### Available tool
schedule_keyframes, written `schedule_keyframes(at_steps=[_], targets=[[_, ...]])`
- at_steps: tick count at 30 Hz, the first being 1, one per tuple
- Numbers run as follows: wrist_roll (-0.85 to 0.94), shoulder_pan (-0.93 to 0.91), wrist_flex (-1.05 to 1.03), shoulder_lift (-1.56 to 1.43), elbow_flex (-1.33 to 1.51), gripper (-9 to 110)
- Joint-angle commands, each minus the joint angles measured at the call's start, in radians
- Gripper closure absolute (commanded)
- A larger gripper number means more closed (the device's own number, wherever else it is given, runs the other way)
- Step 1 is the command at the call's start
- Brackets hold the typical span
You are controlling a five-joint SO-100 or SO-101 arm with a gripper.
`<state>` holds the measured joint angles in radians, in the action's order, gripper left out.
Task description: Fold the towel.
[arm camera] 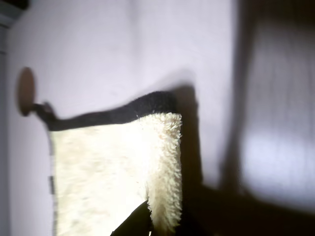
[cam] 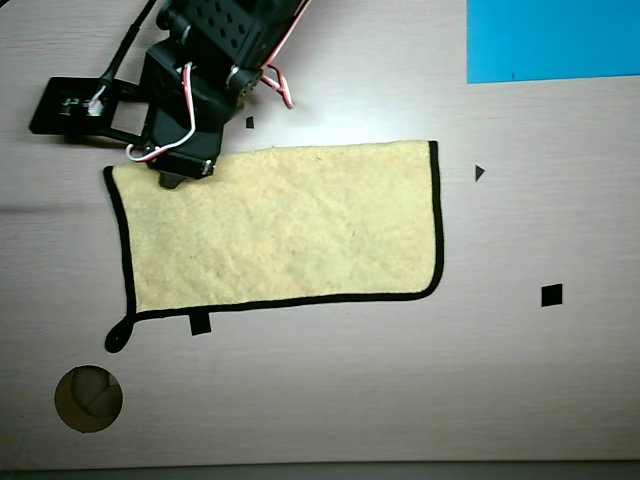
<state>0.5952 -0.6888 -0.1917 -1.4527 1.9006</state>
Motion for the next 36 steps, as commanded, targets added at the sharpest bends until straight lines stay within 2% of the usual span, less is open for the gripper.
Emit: schedule_keyframes(at_steps=[1, 9, 15, 24, 36], targets=[[0.058, 0.018, 0.021, -0.166, 0.020, 101], [0.158, 0.110, 0.020, -0.456, 0.202, 101], [0.307, 0.230, 0.020, -0.620, 0.337, 101], [0.488, 0.374, -0.014, -0.752, 0.411, 101], [0.577, 0.560, -0.160, -0.807, 0.495, 101]])
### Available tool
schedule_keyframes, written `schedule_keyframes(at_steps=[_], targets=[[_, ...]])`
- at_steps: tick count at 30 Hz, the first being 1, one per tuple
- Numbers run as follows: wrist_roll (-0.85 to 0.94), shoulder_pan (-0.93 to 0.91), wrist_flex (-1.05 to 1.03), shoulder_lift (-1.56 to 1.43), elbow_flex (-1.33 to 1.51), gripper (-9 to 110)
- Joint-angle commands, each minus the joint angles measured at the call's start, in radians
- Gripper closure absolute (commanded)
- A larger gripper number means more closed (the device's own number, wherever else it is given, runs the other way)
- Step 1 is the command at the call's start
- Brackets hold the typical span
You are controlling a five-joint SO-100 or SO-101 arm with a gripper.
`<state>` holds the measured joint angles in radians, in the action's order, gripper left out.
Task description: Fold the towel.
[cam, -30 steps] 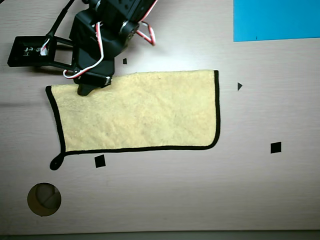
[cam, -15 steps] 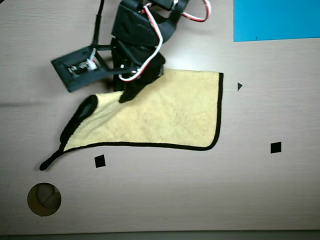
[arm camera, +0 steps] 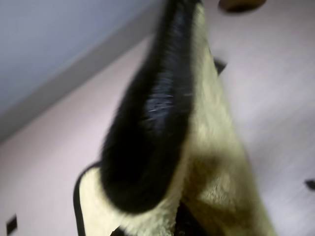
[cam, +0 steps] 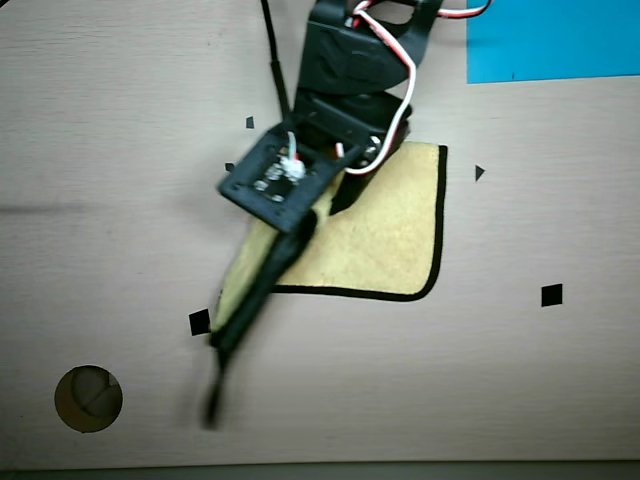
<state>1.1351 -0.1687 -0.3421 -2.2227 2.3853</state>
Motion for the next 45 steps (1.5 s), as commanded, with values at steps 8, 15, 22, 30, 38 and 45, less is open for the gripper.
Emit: schedule_keyframes(at_steps=[8, 15, 22, 30, 38, 45], targets=[[0.017, 0.052, -0.009, 0.064, 0.077, 101], [-0.020, 0.066, -0.023, 0.074, 0.002, 101], [-0.083, 0.025, -0.089, 0.078, -0.150, 101], [-0.184, 0.097, -0.281, 0.040, -0.278, 101], [-0.206, 0.104, -0.420, 0.009, -0.284, 101], [-0.239, 0.132, -0.495, -0.021, -0.287, 101]])
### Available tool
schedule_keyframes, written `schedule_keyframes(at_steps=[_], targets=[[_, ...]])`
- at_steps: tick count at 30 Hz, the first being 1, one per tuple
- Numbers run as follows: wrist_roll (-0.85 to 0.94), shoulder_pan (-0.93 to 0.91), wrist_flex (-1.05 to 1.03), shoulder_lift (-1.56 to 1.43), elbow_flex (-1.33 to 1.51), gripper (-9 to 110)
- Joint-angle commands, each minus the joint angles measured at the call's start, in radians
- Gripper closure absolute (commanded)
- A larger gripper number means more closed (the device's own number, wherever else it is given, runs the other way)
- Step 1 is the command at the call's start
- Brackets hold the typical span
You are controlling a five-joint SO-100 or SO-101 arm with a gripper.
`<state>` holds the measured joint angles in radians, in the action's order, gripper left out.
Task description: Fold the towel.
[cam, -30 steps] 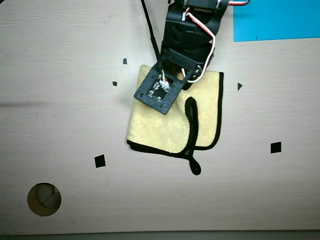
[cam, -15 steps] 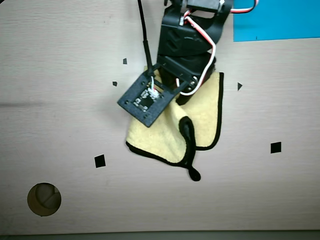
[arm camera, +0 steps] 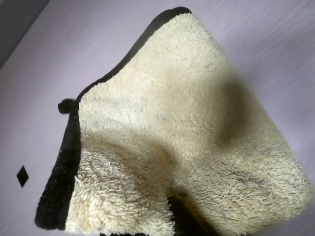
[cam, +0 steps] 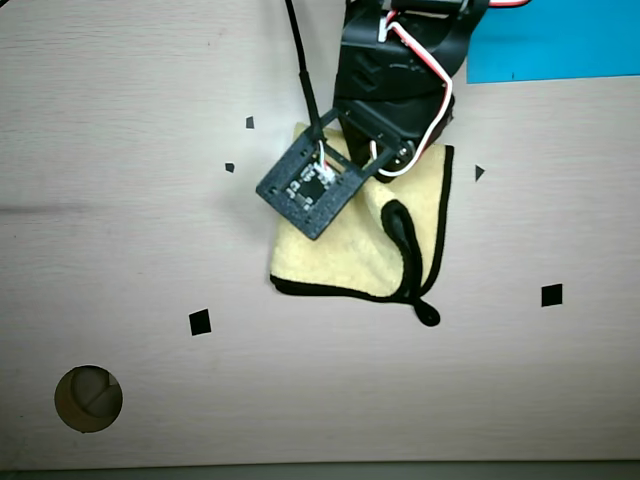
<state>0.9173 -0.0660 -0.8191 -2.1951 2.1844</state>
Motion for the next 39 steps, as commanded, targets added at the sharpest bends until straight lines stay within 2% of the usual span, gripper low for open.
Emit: schedule_keyframes(at_steps=[1, 8, 17, 24, 31, 36, 39], targets=[[-0.028, 0.037, -0.025, -0.051, -0.087, 101], [-0.084, 0.084, -0.032, -0.028, -0.084, 101], [-0.103, 0.101, -0.040, -0.025, -0.015, 92], [-0.123, 0.094, -0.216, -0.035, -0.052, 87], [-0.183, 0.114, -0.391, -0.037, -0.147, 87], [-0.221, 0.126, -0.357, -0.028, -0.163, 87], [-0.316, 0.138, -0.331, 0.000, -0.172, 88]])
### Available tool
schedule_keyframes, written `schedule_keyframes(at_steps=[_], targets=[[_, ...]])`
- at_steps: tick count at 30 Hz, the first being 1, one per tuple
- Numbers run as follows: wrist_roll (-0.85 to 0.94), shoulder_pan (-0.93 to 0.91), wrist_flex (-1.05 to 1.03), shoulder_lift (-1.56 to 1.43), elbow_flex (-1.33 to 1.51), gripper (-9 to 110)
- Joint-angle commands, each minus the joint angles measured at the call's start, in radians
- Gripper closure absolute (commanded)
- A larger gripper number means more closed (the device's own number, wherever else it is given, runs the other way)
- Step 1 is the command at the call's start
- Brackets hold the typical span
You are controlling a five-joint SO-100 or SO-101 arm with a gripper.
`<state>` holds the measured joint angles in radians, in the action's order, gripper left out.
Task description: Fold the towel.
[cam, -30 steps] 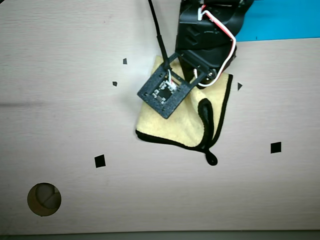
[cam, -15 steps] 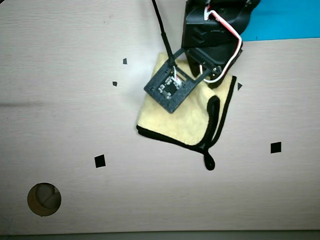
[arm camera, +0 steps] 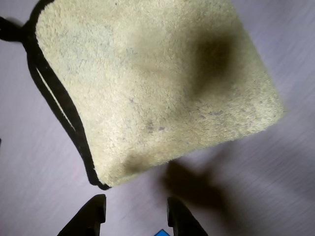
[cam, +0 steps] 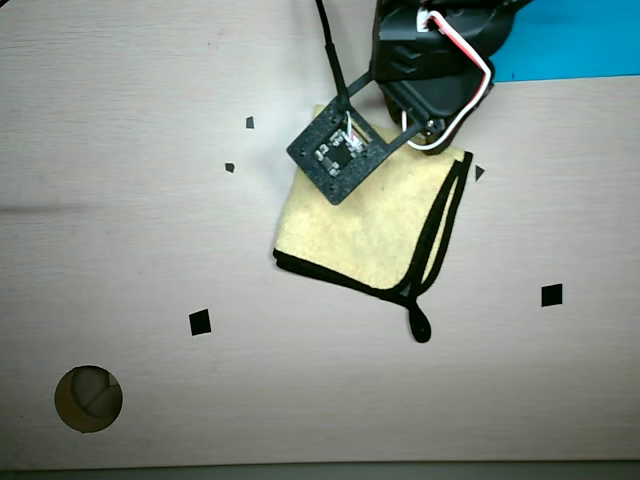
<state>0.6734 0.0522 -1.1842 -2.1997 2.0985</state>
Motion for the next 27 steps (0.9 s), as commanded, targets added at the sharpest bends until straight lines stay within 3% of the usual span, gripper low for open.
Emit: schedule_keyframes(at_steps=[1, 10, 27], targets=[[-0.114, 0.028, 0.038, 0.017, -0.092, 89], [-0.522, 0.081, 0.129, 0.140, -0.112, 98], [-0.701, 0.120, 0.331, 0.278, -0.092, 101]])
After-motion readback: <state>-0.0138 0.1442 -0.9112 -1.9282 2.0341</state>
